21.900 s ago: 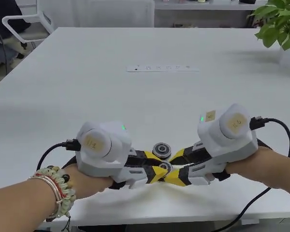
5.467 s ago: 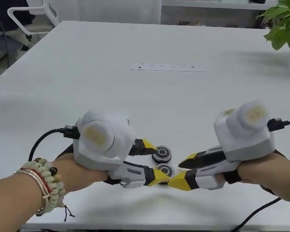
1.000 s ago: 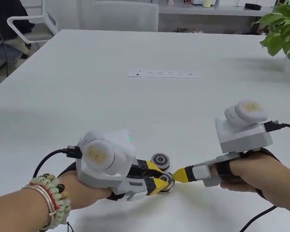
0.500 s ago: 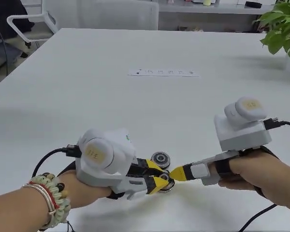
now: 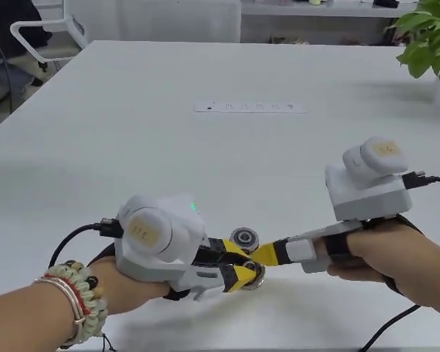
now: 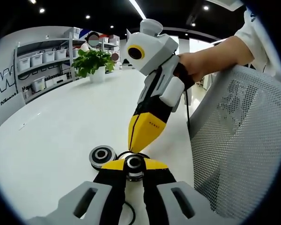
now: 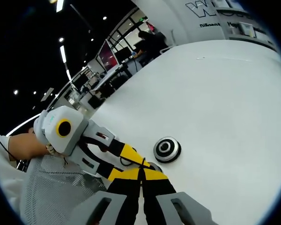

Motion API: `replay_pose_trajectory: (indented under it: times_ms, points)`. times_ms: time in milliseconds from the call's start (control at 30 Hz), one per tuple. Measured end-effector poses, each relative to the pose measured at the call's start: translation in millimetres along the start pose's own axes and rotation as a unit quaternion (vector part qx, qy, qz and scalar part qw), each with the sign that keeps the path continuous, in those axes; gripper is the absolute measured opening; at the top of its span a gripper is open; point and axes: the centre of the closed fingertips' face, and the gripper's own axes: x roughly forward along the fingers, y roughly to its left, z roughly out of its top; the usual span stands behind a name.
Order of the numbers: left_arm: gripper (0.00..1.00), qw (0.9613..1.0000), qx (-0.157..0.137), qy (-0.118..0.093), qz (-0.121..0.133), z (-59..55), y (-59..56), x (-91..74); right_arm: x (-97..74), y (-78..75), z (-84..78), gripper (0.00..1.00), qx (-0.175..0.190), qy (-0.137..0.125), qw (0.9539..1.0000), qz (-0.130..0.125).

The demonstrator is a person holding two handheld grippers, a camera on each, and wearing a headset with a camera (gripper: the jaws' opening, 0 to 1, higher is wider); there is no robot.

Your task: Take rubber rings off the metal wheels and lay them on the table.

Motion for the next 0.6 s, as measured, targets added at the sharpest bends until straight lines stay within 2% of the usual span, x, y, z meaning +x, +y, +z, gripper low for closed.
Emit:
replay_pose_trajectory:
  times_ms: [67,300,600]
  points:
    - [0.08,1.0,0.001,-0.002,0.0,0.2,-0.2,-0.3,-0.3,-7.0,-2.9,0.0,-0.005,0.008,0.9998,-0.015]
    - [0.08,1.0,-0.001,-0.001,-0.003,0.3,-0.5,-0.3,1.3,-19.0,-12.8,0.0,-0.01,0.028,0.9989,-0.035]
    - [0.08,1.0,0.0,0.009,-0.003,0.8,-0.4,0.7,2.9,-19.0,-11.0,0.0,-0.015,0.025,0.999,-0.034]
